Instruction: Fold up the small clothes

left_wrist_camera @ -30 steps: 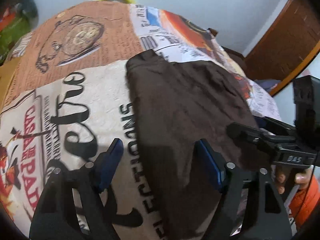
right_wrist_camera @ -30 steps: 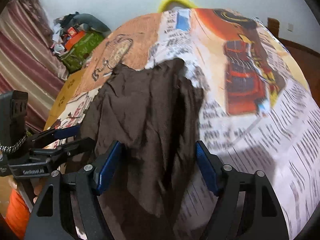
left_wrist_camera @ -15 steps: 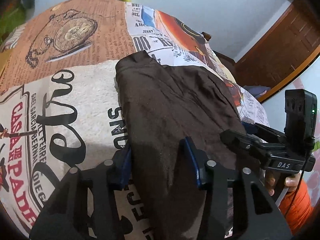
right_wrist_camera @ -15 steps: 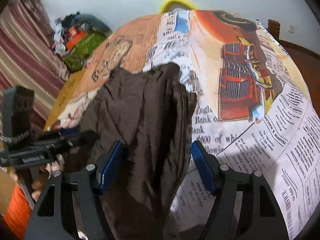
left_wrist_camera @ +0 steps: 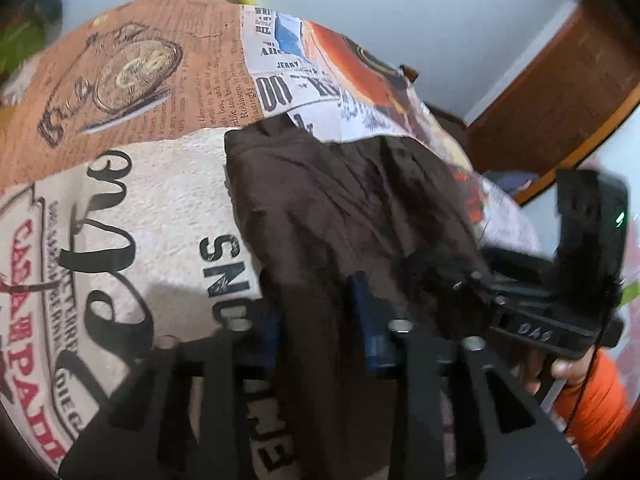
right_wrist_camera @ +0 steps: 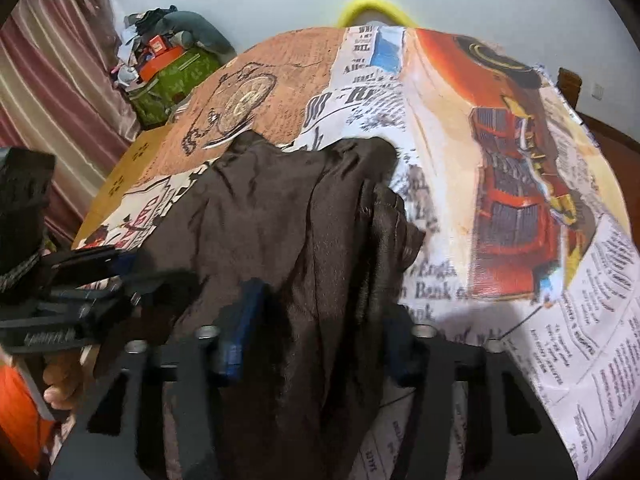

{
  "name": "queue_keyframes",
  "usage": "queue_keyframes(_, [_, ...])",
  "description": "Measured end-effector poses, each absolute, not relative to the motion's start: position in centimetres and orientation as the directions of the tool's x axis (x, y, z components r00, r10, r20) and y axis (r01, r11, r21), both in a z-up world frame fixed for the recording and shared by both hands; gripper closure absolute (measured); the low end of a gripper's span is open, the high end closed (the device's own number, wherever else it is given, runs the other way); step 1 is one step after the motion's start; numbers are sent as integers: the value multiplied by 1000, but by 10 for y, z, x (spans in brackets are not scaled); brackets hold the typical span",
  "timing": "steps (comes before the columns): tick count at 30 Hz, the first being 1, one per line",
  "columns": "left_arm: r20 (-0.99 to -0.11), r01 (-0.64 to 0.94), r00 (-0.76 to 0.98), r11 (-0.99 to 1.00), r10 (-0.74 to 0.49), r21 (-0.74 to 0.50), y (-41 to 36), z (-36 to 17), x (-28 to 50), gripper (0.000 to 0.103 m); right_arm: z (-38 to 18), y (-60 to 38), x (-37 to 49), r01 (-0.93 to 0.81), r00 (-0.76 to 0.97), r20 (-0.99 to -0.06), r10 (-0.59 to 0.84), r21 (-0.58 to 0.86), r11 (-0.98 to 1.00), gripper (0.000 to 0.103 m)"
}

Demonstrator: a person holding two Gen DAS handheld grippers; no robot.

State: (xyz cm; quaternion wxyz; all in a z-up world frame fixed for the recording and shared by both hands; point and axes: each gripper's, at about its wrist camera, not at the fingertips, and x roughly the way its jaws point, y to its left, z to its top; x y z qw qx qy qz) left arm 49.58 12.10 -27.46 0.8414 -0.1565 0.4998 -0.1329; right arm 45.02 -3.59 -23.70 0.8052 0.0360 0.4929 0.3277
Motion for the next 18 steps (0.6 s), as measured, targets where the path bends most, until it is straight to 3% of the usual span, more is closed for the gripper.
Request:
queue_keyframes(1, [-793, 67, 464, 908, -395, -413, 122, -274, 497, 88, -239, -36, 452, -480, 273, -765, 583, 417, 772, 85])
queue_keyframes(4, [-799, 76, 476, 923, -367, -378, 117, -270, 496, 90, -238, -36, 451, -466, 268, -758, 594, 438, 769, 91])
queue_keyframes(10, [-796, 127, 535, 958, -284, -256, 103, -238, 469, 94, -217, -33, 433, -497, 305, -745, 594, 407, 766, 94])
queue_keyframes(18, [-731, 121, 658, 983, -182, -136, 117, -172, 408, 94, -150, -14, 392, -582, 370, -691, 621, 349, 735, 94])
